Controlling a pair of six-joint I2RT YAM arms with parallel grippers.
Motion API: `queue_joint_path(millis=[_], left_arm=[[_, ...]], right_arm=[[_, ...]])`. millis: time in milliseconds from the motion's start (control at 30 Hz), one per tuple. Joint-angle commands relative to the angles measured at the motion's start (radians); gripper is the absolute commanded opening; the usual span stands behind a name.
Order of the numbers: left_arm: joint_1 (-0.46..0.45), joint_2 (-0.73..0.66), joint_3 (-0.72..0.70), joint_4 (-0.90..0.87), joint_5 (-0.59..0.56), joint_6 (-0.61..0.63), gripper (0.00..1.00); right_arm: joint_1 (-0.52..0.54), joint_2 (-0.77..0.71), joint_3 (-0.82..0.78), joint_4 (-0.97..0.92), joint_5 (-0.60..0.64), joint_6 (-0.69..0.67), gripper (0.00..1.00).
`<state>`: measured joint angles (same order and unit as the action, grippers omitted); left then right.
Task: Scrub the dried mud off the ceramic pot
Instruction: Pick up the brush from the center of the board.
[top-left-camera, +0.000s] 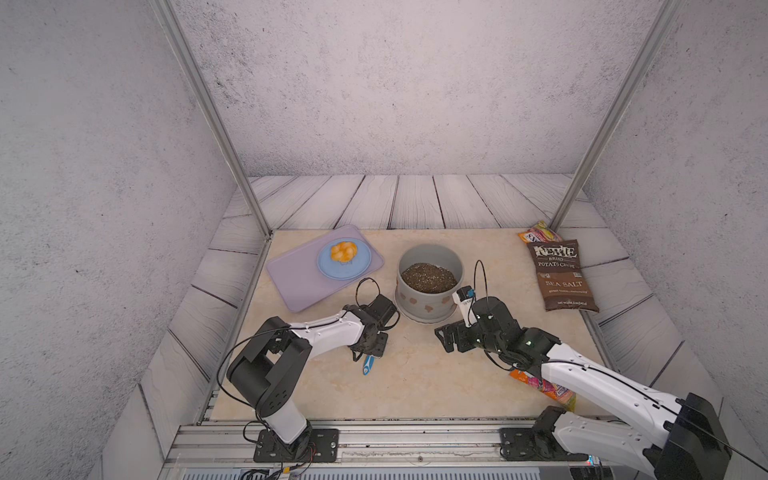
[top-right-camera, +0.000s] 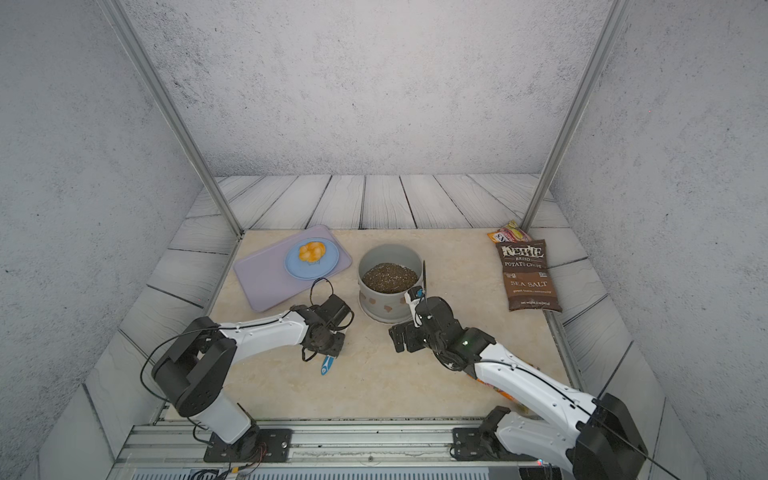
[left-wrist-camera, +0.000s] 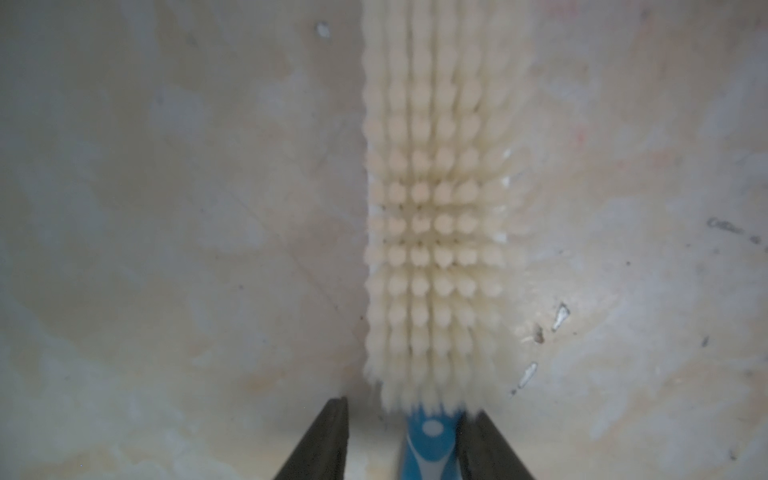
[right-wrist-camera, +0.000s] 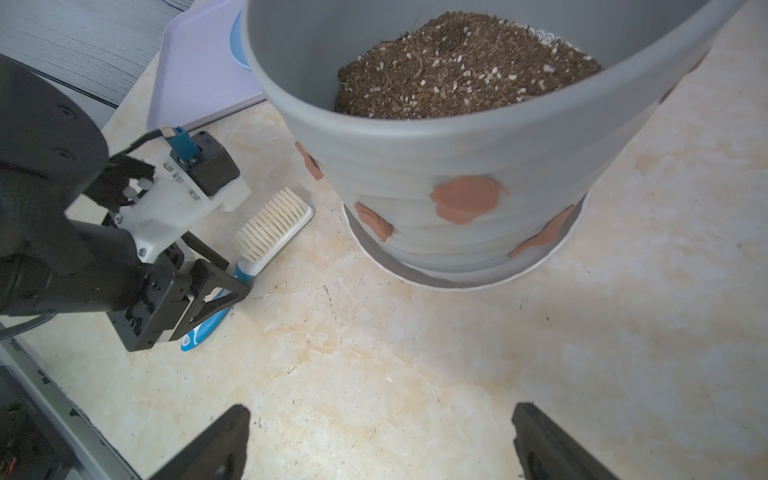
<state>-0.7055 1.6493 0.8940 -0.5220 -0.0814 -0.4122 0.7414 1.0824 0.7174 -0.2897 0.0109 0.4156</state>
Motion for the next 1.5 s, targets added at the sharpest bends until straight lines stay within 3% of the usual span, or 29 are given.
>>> queue_joint_path(millis=[0, 467, 667, 967, 1233, 1467], left_arm=[[-0.006, 0.042, 0.006, 0.003, -0.003, -0.006, 0.44], [-0.006, 0.020, -0.043, -0.003, 0.034, -0.061, 0.00], [-0.005, -0.044, -0.020, -0.044, 0.040, -0.081, 0.00], [0.007, -0.180, 0.048, -0.149, -0.041, -0.139, 0.00], [0.044, -0.304, 0.285, -0.309, -0.148, -0.328, 0.00], [0.044, -0.324, 0.561, -0.298, -0.125, -0.465, 0.00]], right_arm=[[0.005, 0.005, 0.017, 0.006, -0.001, -0.001, 0.99], [0.007, 0.006, 0.006, 0.056, -0.035, 0.036, 0.99], [0.007, 0.005, 0.022, 0.074, -0.037, 0.050, 0.99], [0.008, 0.005, 0.049, 0.116, -0.046, 0.102, 0.99], [0.007, 0.019, 0.136, 0.198, -0.110, 0.223, 0.99], [0.029, 0.074, 0.233, 0.289, -0.167, 0.285, 0.99]])
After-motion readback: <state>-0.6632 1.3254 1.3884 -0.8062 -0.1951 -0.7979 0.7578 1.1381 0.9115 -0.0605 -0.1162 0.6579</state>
